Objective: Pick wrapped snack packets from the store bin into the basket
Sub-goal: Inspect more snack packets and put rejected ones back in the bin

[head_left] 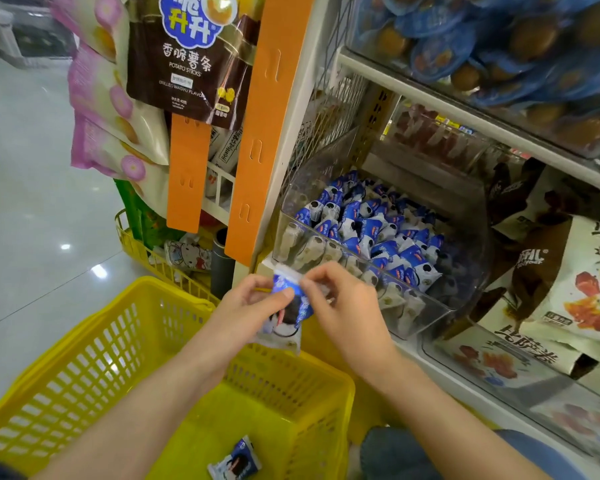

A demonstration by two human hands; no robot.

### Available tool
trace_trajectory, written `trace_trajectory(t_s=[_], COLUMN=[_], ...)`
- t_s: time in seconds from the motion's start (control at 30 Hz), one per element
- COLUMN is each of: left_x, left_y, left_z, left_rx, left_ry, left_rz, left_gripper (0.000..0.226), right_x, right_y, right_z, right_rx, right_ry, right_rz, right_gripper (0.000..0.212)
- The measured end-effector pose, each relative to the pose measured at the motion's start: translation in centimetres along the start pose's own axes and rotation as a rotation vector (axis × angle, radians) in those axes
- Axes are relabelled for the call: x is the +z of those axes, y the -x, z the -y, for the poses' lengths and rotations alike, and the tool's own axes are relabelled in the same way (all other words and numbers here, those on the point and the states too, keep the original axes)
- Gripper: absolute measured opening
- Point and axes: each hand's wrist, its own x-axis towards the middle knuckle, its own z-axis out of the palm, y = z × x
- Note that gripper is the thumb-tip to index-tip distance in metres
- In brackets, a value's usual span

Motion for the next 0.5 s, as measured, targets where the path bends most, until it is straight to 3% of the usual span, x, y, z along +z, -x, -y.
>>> trace_trajectory(t_s=[0.13,0.2,0.27,0.4,0.5], left_x=[0.3,0.1,-0.4,-1.0,-1.3], left_y=[0.3,0.2,-0.1,-0.5,-0.5], left_z=[0.3,0.2,0.2,0.4,0.6], left_rx=[-0.006,0.052,0.1,0.197,0.299], left_ry=[0.049,0.095,0.134,0.019,-0.238], left_rz=[-0.041,-0.121,-0.215,-0.313,-0.328], left_gripper=[0.031,0.024,0.013,0.012,0.017], right_x=[-0.5,-0.5,-0.3,0.2,0.2], right_y=[-0.8,-0.9,-0.8,-0.1,0.2], right_z=[-0.4,-0.4,-0.4,-0.3,-0.3], right_rx=[0.416,0.488,0.536,0.55,0.357], right_ry=[-0.386,-0.461,-0.434,-0.245,-0.066], right_rz=[-0.034,0.028,0.156,0.42,0.392], right_gripper=[0.011,0.002,0.016,0.036,0.061])
